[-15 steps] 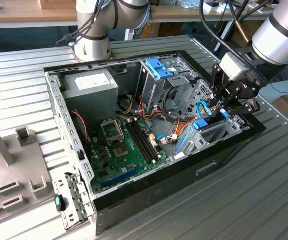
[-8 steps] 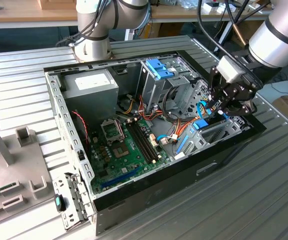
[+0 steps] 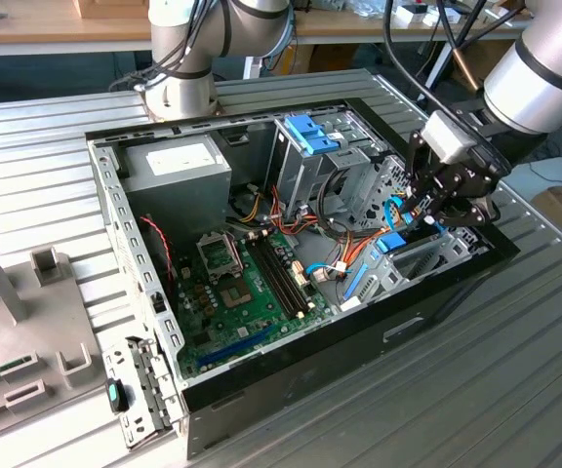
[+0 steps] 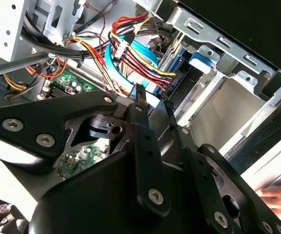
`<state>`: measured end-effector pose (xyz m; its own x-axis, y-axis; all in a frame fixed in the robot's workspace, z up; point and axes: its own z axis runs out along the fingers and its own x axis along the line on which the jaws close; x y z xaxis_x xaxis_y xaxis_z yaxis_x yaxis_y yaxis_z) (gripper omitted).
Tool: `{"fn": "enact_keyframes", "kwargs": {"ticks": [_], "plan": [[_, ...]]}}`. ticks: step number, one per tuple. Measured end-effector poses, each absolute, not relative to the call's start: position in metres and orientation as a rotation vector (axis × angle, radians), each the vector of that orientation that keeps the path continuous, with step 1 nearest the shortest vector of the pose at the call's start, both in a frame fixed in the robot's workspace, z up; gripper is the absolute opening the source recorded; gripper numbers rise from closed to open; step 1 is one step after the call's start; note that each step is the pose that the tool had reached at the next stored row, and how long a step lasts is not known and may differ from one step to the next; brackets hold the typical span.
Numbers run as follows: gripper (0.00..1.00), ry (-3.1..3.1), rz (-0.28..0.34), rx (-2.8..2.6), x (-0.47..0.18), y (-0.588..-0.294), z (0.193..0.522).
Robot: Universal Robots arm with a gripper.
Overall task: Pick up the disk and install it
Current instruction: 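Insert the second disk wire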
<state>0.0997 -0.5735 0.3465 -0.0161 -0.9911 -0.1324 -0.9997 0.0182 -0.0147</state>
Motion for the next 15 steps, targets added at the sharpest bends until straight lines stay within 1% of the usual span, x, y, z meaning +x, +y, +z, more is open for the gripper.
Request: {"fn": "enact_keyframes", "kwargs": {"ticks": [5,8,15], "plan": [[0.31,2.164,0.116,-2.128,0.100,-0.571,0.366],[0.31,2.186,0.019,-2.155,0.099,-0.569,0.369],[0.31,2.183,0.010,-2.152,0.093,-0.566,0.373]]}}
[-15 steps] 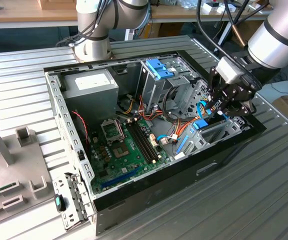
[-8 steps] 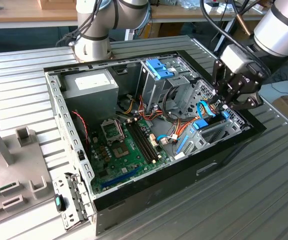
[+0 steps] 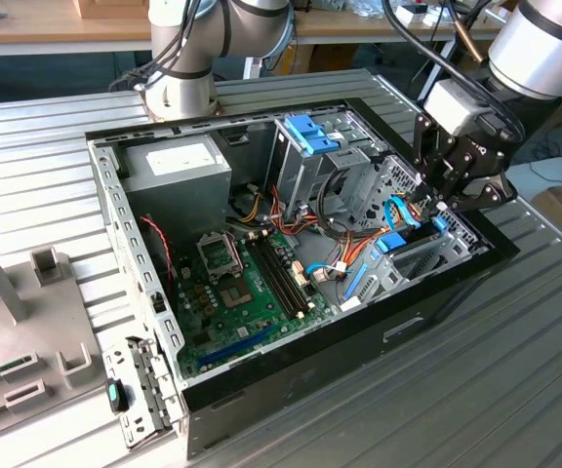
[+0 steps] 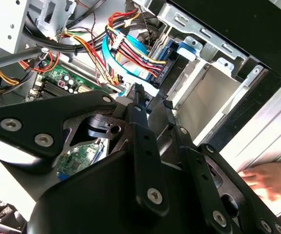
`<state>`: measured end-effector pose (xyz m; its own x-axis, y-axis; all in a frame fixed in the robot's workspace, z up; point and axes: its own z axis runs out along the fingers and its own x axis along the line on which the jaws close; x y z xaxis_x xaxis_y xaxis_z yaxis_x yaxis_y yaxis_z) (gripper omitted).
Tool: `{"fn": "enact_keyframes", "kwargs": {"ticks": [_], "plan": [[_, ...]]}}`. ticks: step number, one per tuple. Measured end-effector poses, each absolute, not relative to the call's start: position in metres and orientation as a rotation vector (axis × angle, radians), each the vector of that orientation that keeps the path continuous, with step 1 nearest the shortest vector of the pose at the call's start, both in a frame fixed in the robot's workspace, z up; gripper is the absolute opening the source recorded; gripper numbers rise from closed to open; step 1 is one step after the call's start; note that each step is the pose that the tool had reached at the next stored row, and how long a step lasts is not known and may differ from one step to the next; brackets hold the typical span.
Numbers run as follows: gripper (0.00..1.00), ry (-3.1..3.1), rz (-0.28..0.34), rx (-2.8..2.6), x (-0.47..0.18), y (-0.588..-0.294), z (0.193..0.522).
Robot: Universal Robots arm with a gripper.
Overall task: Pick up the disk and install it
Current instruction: 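Insert the second disk wire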
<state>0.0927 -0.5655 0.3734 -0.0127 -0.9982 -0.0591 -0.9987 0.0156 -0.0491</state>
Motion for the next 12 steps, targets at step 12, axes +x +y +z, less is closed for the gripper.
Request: {"fn": "enact_keyframes", "kwargs": {"ticks": [12], "plan": [[0.11,2.190,-0.007,-2.160,0.092,-0.565,0.385]]}}
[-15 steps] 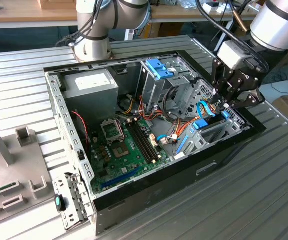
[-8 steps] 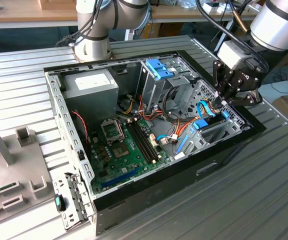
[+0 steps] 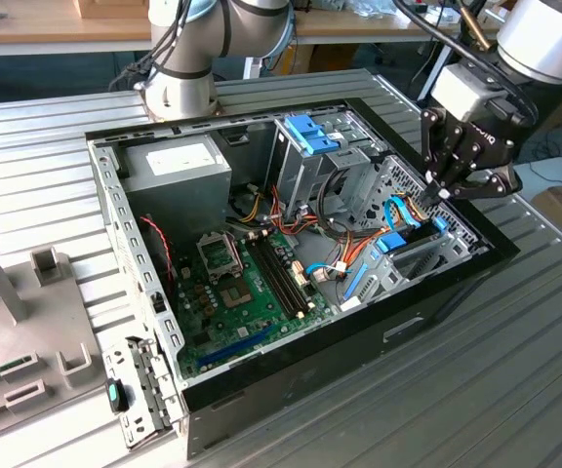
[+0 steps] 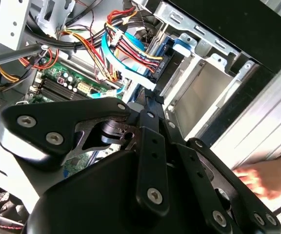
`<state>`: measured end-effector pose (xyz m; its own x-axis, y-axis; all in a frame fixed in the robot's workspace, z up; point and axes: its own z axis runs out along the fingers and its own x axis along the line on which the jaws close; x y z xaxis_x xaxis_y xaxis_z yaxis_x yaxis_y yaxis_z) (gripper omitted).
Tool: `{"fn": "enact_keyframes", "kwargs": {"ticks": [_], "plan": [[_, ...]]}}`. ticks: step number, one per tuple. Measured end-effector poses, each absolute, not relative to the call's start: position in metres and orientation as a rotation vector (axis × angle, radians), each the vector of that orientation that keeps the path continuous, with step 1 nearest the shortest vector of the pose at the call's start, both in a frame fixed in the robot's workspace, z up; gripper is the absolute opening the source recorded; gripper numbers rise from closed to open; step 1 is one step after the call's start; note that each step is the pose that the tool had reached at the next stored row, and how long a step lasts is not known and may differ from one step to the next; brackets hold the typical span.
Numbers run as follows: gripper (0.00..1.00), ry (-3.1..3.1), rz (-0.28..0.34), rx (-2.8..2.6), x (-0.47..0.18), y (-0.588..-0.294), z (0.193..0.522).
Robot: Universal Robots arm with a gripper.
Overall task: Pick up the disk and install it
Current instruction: 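Insert the second disk wire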
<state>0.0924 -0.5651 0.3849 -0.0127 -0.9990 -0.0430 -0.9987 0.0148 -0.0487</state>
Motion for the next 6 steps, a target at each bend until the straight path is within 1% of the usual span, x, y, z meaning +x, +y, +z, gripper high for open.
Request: {"fn": "enact_keyframes", "kwargs": {"ticks": [6], "plan": [[0.11,2.192,-0.010,-2.162,0.0924,-0.5651,0.3867]]}}
